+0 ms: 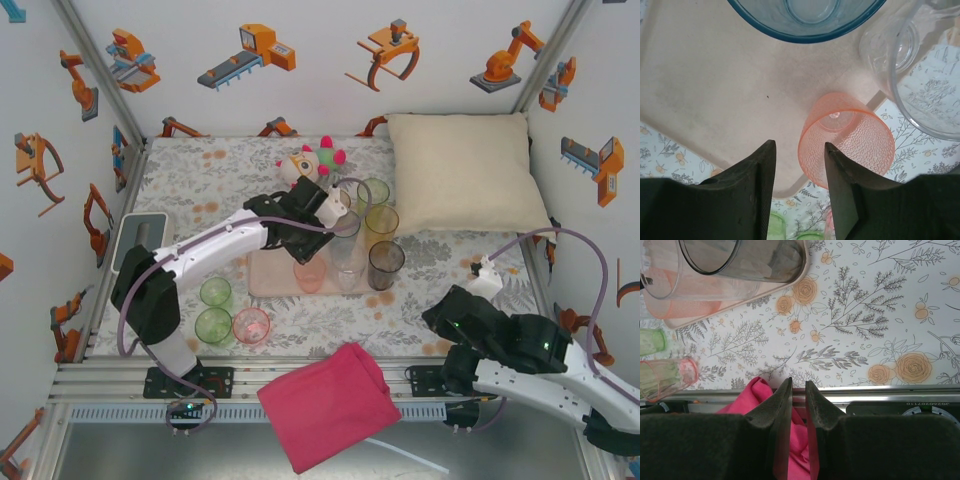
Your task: Place the glasses into the tray
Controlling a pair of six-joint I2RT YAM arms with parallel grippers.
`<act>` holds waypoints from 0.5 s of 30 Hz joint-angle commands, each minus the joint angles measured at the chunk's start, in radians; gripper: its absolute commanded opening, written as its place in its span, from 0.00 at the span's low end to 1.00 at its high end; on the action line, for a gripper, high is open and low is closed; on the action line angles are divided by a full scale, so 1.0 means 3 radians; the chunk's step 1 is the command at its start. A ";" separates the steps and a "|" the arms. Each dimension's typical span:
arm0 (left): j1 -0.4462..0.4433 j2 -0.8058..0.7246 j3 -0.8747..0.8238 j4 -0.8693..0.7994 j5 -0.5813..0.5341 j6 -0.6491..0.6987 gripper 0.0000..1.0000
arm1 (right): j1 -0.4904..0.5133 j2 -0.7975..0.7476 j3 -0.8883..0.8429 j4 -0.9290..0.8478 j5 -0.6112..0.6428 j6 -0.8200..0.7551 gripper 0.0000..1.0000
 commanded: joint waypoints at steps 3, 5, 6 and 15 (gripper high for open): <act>0.0004 -0.0282 0.0186 -0.0199 -0.0028 0.0025 0.47 | 0.0014 -0.0053 -0.0054 -0.0027 0.0108 0.0085 0.21; 0.0007 -0.0358 0.0203 -0.0237 -0.0027 0.0046 0.48 | 0.0013 -0.0055 -0.0059 -0.0028 0.0108 0.0085 0.21; 0.0007 -0.0404 0.0215 -0.0260 -0.0038 0.0054 0.50 | 0.0010 -0.0055 -0.0064 -0.0032 0.0108 0.0086 0.21; 0.0007 -0.0749 0.0216 -0.0437 -0.0060 0.0201 0.59 | 0.0012 -0.0058 -0.0076 -0.0028 0.0138 0.0095 0.22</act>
